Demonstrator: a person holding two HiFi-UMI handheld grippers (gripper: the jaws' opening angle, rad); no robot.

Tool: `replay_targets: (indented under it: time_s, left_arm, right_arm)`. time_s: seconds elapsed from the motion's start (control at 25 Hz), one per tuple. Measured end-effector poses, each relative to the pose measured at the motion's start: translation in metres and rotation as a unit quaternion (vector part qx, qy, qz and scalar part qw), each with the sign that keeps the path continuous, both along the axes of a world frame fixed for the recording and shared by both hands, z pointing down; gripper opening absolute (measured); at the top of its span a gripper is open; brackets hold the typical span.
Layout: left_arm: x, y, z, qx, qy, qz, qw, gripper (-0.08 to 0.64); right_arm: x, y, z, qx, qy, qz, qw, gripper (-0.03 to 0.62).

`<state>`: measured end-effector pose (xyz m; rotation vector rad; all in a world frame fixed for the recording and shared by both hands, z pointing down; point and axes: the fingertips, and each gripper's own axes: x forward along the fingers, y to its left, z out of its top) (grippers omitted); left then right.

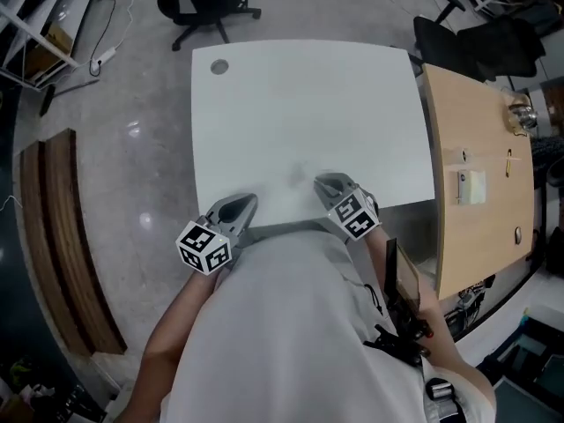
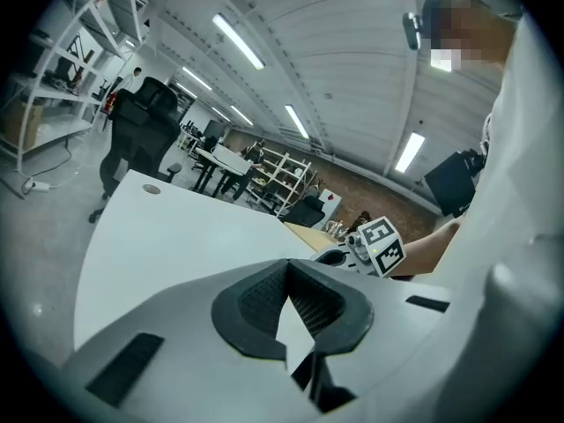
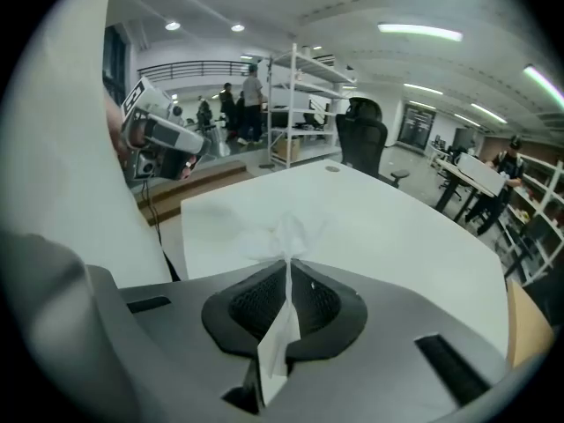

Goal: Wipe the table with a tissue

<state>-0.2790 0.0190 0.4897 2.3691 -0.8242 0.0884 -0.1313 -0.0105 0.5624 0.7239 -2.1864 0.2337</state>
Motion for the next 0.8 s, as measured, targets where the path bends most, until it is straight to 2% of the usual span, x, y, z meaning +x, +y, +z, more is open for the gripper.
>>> replay_targets:
  time_s: [0.2, 0.52, 0.6, 0.8]
  left_arm:
    - [0.023, -0.006, -0.002, 0.015, -0.003, 0.043, 0.9990, 0.006]
    - [0.063, -0.006, -0.006, 0.031, -0.024, 0.076, 0.9964, 0.006]
    - [0.062, -0.012, -0.011, 0.034, -0.030, 0.061, 0.9971, 0.006]
    - [0.074, -0.013, -0.003, 0.021, -0.040, 0.009, 0.9989, 0.006]
  right_arm:
    - [0.036, -0.001, -0.018, 0.021, -0.038, 0.087, 0.995, 0.023]
    - [0.106, 0.002, -0.052, 0.042, -0.114, 0.187, 0.975, 0.023]
    - [0.117, -0.005, -0.060, 0.048, -0.125, 0.191, 0.972, 0.023]
    - [0.140, -0.011, -0.065, 0.046, -0.133, 0.164, 0.976, 0.023]
